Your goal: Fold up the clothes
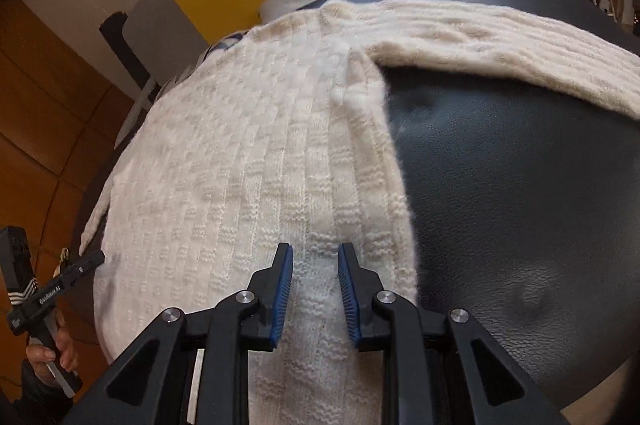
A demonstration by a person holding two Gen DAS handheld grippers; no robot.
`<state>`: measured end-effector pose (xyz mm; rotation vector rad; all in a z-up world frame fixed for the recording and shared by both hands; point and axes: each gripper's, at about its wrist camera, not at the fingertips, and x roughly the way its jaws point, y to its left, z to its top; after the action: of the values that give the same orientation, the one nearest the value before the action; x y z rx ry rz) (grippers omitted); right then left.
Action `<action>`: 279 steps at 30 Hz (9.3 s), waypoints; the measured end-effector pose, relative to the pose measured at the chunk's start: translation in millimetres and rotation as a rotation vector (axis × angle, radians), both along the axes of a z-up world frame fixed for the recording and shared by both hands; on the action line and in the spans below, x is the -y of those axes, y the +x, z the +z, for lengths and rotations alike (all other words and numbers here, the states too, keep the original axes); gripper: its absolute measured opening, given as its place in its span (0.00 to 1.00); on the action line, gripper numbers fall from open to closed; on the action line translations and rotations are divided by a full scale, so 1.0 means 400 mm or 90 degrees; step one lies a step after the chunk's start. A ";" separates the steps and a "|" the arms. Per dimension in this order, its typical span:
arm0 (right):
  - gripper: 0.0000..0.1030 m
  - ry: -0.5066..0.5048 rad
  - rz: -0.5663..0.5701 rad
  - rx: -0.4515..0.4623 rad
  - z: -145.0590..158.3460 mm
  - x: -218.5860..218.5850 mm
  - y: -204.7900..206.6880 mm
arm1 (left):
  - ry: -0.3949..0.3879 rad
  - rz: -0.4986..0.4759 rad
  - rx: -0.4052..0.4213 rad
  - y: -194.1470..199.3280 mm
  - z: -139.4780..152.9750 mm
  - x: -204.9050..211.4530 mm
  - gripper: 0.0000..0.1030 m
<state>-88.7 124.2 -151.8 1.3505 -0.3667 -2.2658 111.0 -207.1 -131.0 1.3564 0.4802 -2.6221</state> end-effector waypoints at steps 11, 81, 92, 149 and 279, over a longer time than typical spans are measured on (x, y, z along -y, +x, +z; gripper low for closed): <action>0.26 -0.284 -0.499 0.033 0.022 -0.654 -0.033 | -0.032 -0.137 0.005 -0.222 0.007 -0.233 0.20; 0.05 0.135 -0.050 -0.111 0.019 -0.119 -0.265 | 0.444 -0.251 0.247 -0.959 -0.064 -0.631 0.41; 0.26 0.012 -0.141 -0.089 0.042 -0.223 -0.215 | 0.383 -0.258 0.134 -0.943 0.044 -0.633 0.06; 0.23 -0.111 -0.212 0.049 -0.077 0.058 -0.334 | 0.315 0.004 -0.057 -0.595 0.076 0.296 0.06; 0.29 0.163 0.068 -0.027 -0.007 0.200 -0.481 | 0.114 -0.178 0.031 -0.698 -0.109 0.106 0.29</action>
<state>-281.3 44.1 -154.7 1.4061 0.0116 -2.3070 -168.3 -249.3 -174.7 1.6474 0.5669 -2.8133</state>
